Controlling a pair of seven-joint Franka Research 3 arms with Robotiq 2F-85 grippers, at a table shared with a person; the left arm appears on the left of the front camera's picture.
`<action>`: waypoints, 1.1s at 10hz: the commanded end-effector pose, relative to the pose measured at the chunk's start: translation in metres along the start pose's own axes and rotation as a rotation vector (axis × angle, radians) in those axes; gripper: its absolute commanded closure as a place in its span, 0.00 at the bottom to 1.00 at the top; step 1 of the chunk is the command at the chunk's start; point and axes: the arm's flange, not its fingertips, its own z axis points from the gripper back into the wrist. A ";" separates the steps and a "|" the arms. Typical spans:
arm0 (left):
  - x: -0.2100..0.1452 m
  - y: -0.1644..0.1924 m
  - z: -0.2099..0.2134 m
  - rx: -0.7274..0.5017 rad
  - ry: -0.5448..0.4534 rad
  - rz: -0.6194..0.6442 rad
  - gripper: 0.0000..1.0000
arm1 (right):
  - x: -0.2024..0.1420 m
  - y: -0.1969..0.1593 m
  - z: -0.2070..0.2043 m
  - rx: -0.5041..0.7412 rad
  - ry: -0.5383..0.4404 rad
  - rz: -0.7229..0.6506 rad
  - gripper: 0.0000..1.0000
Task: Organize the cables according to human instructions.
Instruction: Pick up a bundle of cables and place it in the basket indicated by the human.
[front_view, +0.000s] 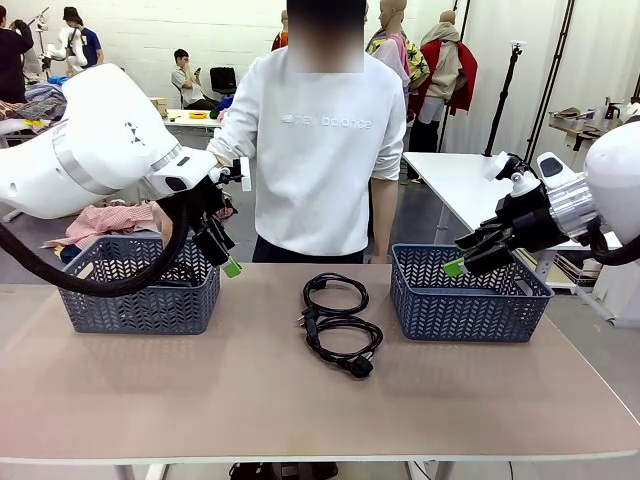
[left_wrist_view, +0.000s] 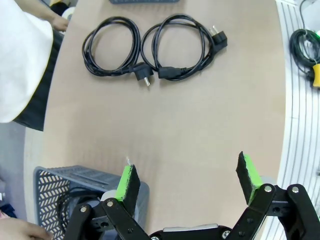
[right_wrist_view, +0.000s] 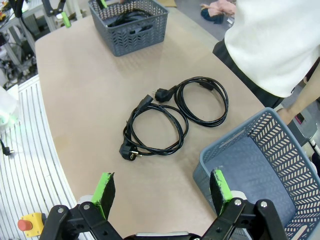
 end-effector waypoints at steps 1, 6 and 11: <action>0.000 0.000 0.002 0.007 0.012 -0.007 0.00 | 0.000 -0.004 -0.002 0.018 -0.028 0.015 0.00; 0.029 0.007 -0.007 -0.026 0.112 -0.174 0.00 | 0.000 -0.004 -0.002 0.018 -0.028 0.015 0.00; 0.118 0.021 -0.074 -0.164 0.320 -0.717 0.00 | 0.000 -0.004 -0.002 0.018 -0.028 0.015 0.00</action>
